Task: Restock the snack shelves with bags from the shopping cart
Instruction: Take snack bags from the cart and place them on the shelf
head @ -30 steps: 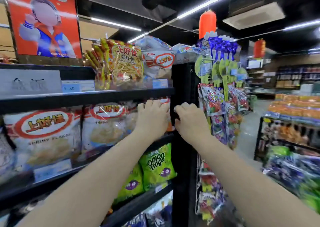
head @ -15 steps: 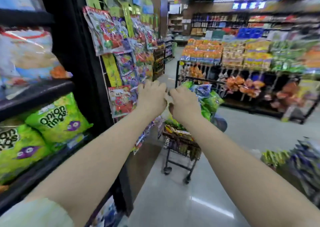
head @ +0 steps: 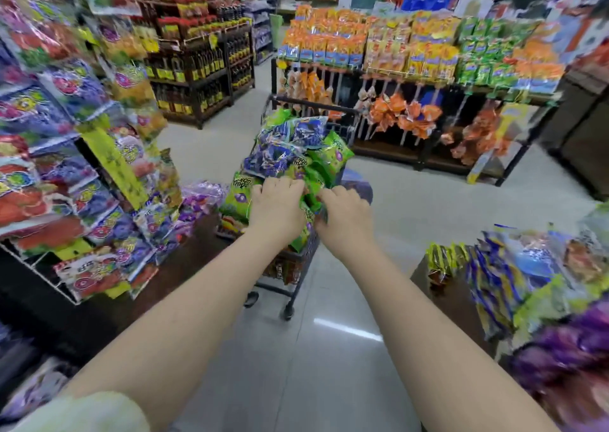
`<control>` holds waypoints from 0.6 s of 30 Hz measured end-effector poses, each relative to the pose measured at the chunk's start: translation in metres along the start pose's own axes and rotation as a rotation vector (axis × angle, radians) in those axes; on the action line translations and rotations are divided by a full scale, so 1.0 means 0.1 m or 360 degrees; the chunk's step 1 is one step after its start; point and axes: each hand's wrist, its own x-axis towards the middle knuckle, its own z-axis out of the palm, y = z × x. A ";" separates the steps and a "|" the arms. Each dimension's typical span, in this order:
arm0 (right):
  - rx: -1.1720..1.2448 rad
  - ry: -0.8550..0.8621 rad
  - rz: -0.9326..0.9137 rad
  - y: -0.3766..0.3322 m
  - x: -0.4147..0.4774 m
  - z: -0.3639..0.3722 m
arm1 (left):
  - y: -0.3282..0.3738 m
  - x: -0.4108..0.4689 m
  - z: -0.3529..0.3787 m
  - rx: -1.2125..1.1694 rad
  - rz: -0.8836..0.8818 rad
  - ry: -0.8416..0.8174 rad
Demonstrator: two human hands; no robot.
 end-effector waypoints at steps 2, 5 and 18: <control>0.0060 -0.0053 0.0010 0.25 0.07 0.22 | -0.01 0.10 0.27 -0.0095 -0.0064 -0.0005; 0.0180 -0.0121 0.0018 0.56 0.22 0.61 | -0.06 0.27 0.64 -0.0168 -0.0194 -0.0127; 0.0504 -0.0627 0.0229 1.11 1.90 2.24 | -1.17 1.89 2.07 -0.0444 -0.0565 -0.0408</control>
